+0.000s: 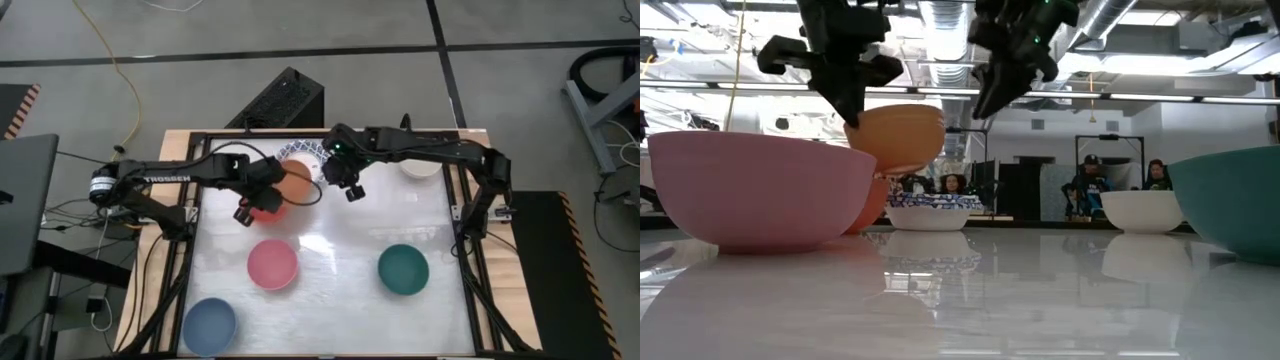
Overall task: Nest bowls inside each other
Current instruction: Stack the brown bowl onto the stack of bowls
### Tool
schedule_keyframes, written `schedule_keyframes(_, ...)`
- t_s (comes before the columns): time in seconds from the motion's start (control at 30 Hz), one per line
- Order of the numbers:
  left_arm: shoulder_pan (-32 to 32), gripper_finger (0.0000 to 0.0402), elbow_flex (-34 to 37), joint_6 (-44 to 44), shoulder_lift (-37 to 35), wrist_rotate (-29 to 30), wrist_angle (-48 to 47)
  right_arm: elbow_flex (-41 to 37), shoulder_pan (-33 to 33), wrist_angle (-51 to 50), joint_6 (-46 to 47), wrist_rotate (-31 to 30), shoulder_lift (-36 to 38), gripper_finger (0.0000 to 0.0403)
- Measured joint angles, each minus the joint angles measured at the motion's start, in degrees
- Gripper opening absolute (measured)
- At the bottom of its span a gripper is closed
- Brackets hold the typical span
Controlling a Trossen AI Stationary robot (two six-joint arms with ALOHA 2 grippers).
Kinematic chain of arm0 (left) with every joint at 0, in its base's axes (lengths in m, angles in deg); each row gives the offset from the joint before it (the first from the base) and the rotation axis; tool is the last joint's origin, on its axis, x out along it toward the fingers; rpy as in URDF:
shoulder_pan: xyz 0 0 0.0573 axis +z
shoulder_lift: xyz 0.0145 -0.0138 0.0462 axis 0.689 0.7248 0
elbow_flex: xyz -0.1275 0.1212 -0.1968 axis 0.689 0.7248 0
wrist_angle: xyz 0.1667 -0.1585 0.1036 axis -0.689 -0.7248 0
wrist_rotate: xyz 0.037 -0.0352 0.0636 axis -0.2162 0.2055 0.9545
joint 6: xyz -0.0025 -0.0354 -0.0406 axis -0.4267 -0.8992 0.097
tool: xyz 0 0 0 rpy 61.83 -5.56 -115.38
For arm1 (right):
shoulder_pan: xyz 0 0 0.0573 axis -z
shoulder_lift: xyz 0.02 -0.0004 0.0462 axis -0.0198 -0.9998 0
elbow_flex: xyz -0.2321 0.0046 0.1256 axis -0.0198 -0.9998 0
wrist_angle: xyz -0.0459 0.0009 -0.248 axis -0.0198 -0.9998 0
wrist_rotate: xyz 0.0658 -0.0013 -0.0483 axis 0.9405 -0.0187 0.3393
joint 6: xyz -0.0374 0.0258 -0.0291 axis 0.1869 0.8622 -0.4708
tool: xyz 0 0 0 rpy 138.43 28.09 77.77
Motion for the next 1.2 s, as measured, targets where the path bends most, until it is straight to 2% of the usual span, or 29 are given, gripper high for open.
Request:
schedule_keyframes(0.33,-3.8,0.0,0.0,6.0,0.0,-2.4,4.0,0.0,-6.3,4.5,-13.1,1.2,0.2,0.0134)
schedule_keyframes(0.57,-4.0,0.0,0.0,7.6,0.0,-7.5,4.1,0.0,-10.8,1.4,-19.4,-2.3,0.5,0.0123)
schedule_keyframes(1.0,-6.7,0.0,0.0,9.5,0.0,-7.9,6.4,0.0,-13.2,0.8,-19.1,-3.2,-0.1,0.0111)
schedule_keyframes(1.2,-6.8,0.0,0.0,10.7,0.0,-7.5,6.4,0.0,-13.2,-0.4,-19.0,-3.0,-1.5,0.0068)
